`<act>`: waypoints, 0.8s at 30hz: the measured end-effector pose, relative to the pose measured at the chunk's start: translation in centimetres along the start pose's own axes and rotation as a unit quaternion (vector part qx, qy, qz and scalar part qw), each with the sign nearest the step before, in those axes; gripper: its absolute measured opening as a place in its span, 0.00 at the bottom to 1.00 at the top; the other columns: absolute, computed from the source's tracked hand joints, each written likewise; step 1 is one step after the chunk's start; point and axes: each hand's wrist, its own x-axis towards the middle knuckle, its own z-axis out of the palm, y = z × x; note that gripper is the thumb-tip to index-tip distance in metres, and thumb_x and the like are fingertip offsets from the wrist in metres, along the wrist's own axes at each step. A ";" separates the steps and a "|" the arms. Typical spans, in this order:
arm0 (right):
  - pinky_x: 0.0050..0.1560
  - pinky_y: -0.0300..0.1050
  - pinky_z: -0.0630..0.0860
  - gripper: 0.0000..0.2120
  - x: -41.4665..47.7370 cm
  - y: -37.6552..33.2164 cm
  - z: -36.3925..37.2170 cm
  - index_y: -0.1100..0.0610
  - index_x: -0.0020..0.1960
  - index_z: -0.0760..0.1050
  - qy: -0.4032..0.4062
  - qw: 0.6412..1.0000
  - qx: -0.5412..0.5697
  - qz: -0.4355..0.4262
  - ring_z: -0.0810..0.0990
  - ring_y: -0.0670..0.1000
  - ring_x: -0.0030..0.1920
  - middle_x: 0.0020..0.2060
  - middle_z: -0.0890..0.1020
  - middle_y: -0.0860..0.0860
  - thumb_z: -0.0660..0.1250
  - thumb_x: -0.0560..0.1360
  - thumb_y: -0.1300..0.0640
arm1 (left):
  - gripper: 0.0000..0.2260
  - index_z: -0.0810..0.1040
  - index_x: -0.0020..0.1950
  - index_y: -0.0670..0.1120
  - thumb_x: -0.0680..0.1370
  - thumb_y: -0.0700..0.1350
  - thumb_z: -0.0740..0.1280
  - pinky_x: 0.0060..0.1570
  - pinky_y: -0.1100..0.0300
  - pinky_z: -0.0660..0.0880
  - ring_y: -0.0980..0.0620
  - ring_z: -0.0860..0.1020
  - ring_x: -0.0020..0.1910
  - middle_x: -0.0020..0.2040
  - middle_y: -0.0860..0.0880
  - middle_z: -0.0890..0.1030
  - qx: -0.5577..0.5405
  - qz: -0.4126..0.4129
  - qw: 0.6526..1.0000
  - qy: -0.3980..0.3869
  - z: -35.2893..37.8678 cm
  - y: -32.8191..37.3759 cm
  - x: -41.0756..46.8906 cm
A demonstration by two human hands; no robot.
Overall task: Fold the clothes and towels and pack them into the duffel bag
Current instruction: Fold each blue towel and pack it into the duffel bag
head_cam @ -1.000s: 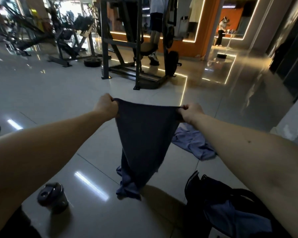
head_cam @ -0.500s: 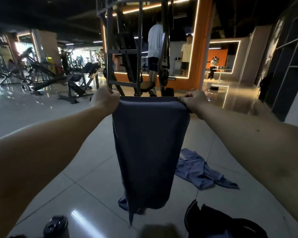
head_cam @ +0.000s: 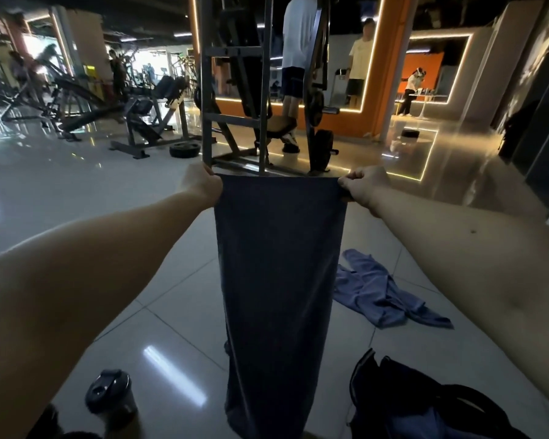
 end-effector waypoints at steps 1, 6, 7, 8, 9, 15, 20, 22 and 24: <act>0.55 0.53 0.82 0.03 0.4 0.1 0.4 0.55 0.47 0.80 0.010 1.000 -0.002 -0.010 0.82 0.54 0.50 0.48 0.83 0.54 0.72 0.77 0.56 | 0.07 0.77 0.49 0.43 0.74 0.39 0.62 0.38 0.54 0.78 0.45 0.81 0.43 0.47 0.41 0.82 -0.006 -0.002 1.000 0.005 0.2 -0.2 0.4; 0.46 0.40 0.76 0.03 1.0 -1.3 0.7 0.51 0.50 0.79 0.054 0.997 -0.006 -0.063 0.80 0.48 0.49 0.48 0.82 0.50 0.68 0.80 0.53 | 0.08 0.75 0.56 0.42 0.78 0.41 0.61 0.33 0.59 0.67 0.52 0.74 0.40 0.49 0.43 0.78 -0.038 0.033 0.998 0.047 0.1 0.9 1.7; 0.42 0.38 0.73 0.03 1.0 -1.7 0.5 0.52 0.50 0.80 0.063 0.995 0.000 -0.074 0.79 0.46 0.47 0.46 0.81 0.48 0.67 0.80 0.53 | 0.08 0.75 0.56 0.42 0.79 0.41 0.61 0.32 0.60 0.66 0.53 0.73 0.39 0.48 0.44 0.77 -0.040 0.041 0.996 0.062 0.0 1.3 1.8; 0.40 0.36 0.72 0.04 0.9 -2.1 0.4 0.52 0.50 0.80 0.072 0.994 0.005 -0.082 0.78 0.44 0.44 0.44 0.81 0.47 0.67 0.80 0.53 | 0.07 0.74 0.55 0.42 0.79 0.41 0.60 0.32 0.62 0.65 0.55 0.71 0.38 0.48 0.45 0.76 -0.035 0.051 0.995 0.078 -0.2 1.7 1.7; 0.40 0.36 0.72 0.04 0.8 -2.4 0.2 0.52 0.50 0.80 0.080 0.993 0.009 -0.087 0.77 0.42 0.43 0.43 0.80 0.46 0.67 0.80 0.53 | 0.06 0.73 0.54 0.43 0.79 0.41 0.60 0.32 0.63 0.65 0.55 0.70 0.37 0.47 0.46 0.75 -0.031 0.064 0.993 0.093 -0.4 2.0 1.6; 0.53 0.47 0.78 0.07 -1.0 -2.6 -1.1 0.52 0.48 0.81 0.069 0.992 0.075 -0.072 0.81 0.48 0.50 0.45 0.83 0.48 0.66 0.79 0.50 | 0.05 0.74 0.50 0.43 0.80 0.44 0.61 0.34 0.64 0.66 0.57 0.70 0.36 0.40 0.50 0.73 -0.048 0.114 0.985 0.117 -1.3 2.1 -0.6; 0.52 0.48 0.81 0.10 -3.4 2.1 -1.4 0.62 0.59 0.76 -0.133 0.974 0.181 0.042 0.80 0.58 0.58 0.53 0.80 0.56 0.64 0.81 0.58 | 0.06 0.76 0.48 0.41 0.80 0.43 0.63 0.25 0.63 0.71 0.50 0.77 0.29 0.37 0.43 0.78 -0.005 0.108 0.993 -0.042 -0.9 -2.4 -4.1; 0.52 0.47 0.80 0.11 -4.8 5.2 -1.1 0.65 0.62 0.73 -0.230 0.955 0.146 0.119 0.79 0.58 0.55 0.52 0.78 0.58 0.61 0.82 0.61 | 0.06 0.76 0.47 0.39 0.80 0.41 0.63 0.24 0.60 0.71 0.48 0.76 0.27 0.35 0.40 0.78 0.028 0.084 0.988 -0.123 -0.1 -5.2 -5.8; 0.54 0.48 0.77 0.09 -6.3 8.6 -0.5 0.65 0.59 0.73 -0.314 0.932 0.070 0.165 0.76 0.57 0.52 0.51 0.76 0.59 0.60 0.83 0.61 | 0.06 0.76 0.47 0.36 0.79 0.38 0.63 0.26 0.57 0.71 0.44 0.76 0.26 0.34 0.34 0.77 0.050 0.056 0.975 -0.210 1.0 -8.3 -7.4</act>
